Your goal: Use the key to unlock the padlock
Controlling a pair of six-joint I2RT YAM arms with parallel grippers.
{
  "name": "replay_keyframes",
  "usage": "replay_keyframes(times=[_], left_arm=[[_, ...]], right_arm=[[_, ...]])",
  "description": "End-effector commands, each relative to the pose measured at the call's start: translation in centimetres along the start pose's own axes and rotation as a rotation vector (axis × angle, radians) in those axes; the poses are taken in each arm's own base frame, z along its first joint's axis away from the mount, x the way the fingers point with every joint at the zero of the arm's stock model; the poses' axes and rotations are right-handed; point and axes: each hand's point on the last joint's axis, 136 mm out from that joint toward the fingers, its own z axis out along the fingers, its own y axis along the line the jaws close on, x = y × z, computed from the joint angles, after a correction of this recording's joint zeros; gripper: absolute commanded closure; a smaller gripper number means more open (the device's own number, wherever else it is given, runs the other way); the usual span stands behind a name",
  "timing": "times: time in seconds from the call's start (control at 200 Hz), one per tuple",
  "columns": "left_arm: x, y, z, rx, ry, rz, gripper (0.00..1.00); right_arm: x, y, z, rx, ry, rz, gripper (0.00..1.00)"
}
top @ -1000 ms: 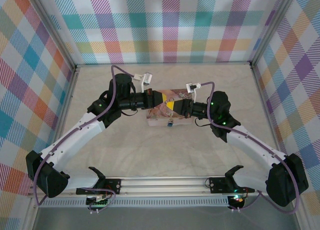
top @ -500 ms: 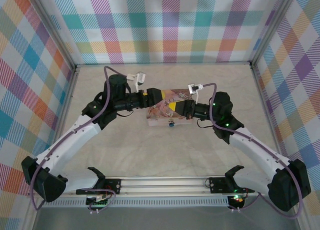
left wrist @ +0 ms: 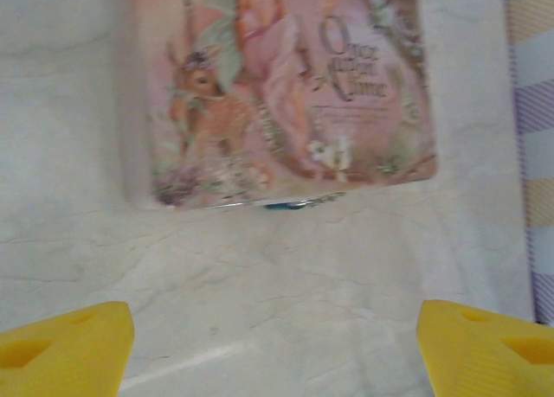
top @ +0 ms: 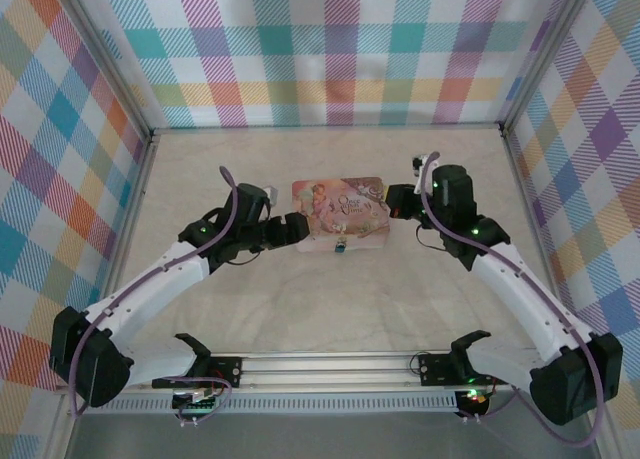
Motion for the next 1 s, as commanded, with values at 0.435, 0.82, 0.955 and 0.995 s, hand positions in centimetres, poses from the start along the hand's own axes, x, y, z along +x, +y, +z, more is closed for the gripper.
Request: replay_keyframes(times=[0.435,0.82,0.955,0.995], left_arm=[[-1.1,1.8,4.1,-0.062,-0.03,-0.015,0.13],[2.5,1.1,4.1,0.068,0.015,-0.017,0.04],[4.0,0.5,4.7,0.104,0.019,0.013,0.01],[4.2,0.2,5.0,0.117,0.012,0.022,0.0]], right_arm=[[6.3,-11.6,7.3,0.493,0.249,-0.088,1.0],[10.2,-9.6,9.1,0.425,0.354,-0.082,1.0],[11.0,-8.9,9.3,0.401,0.376,-0.084,1.0],[11.0,-8.9,9.3,0.403,0.379,-0.083,1.0]])
